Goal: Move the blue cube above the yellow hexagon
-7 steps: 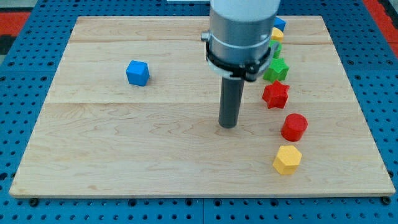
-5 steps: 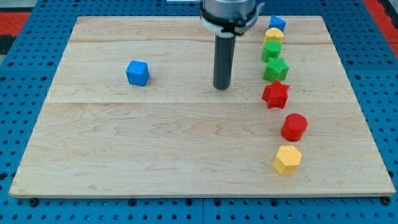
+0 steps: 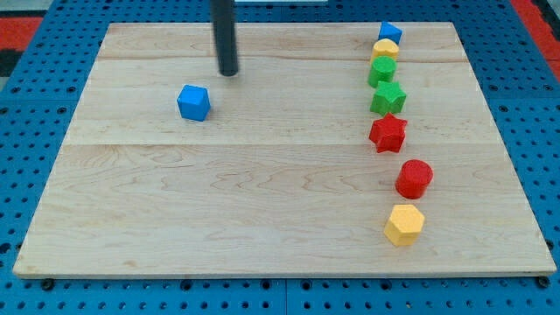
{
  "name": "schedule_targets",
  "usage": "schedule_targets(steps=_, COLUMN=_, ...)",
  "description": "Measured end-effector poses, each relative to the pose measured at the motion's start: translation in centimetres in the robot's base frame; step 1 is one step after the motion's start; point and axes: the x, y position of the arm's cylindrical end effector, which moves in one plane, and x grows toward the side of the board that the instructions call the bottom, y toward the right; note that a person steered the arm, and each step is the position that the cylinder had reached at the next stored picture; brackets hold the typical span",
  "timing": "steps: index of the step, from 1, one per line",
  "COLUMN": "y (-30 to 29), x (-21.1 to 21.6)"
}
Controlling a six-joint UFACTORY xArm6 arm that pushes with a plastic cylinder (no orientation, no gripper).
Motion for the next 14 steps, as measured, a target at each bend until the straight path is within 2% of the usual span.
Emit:
schedule_targets(steps=2, y=-7.7, x=5.7)
schedule_targets(steps=3, y=-7.0, x=6.4)
schedule_targets(steps=6, y=3.5, x=4.6)
schedule_targets(steps=9, y=5.0, x=10.4)
schedule_targets(steps=11, y=11.8, x=14.7)
schedule_targets(steps=13, y=9.7, x=10.9)
schedule_targets(steps=14, y=7.8, x=11.0)
